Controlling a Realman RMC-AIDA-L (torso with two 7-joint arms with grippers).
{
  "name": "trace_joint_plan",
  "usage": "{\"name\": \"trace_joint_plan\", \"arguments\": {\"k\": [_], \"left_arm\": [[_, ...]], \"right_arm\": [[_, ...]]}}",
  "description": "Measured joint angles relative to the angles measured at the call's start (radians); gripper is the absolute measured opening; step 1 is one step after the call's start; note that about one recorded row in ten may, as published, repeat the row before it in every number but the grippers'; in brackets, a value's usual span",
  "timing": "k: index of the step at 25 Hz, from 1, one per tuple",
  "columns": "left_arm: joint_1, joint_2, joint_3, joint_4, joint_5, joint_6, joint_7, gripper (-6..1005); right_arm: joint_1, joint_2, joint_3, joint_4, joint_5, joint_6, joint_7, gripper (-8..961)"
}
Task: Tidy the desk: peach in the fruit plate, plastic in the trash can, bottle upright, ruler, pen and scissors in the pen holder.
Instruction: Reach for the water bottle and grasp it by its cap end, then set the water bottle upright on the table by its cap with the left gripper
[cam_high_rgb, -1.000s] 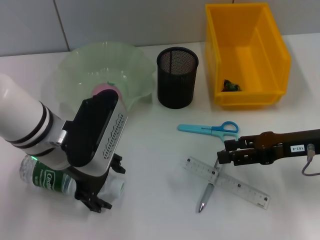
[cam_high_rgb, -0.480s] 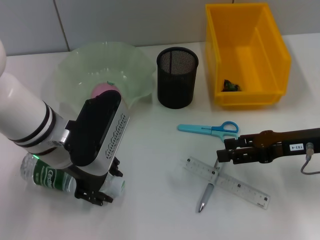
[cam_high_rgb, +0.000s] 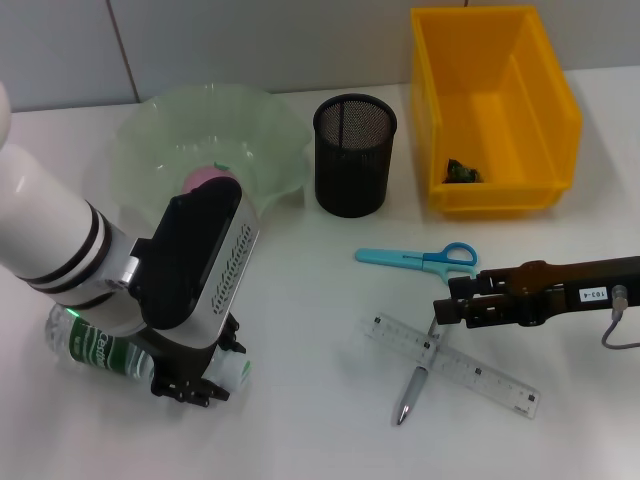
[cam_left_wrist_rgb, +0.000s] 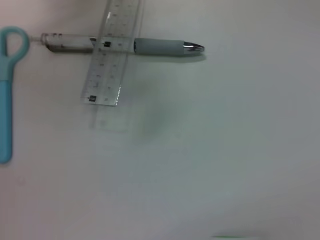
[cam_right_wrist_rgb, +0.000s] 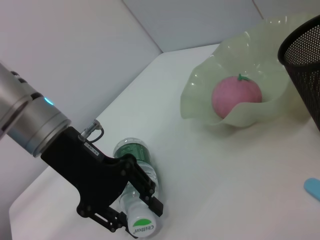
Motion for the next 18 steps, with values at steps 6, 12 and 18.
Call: {"name": "trace_joint_plan", "arguments": {"k": [6,12,18], "left_arm": [[0.009,0.0,-0.058,0.017,-0.013,0.01,0.0,449],[0.01,0.0,-0.121,0.026,-0.031,0.031,0.002,449],[0.01,-0.001,-0.2,0.026,-0.061,0.059,0.01,449]], "right_arm": [[0.0,0.0,0.0,-0.004,0.0,0.001,0.001,741],[0.001,0.0,0.0,-0.005,0.0,0.001,0.001,741],[0.004,0.0,0.0,-0.004,0.0,0.0,0.001,741]]}}
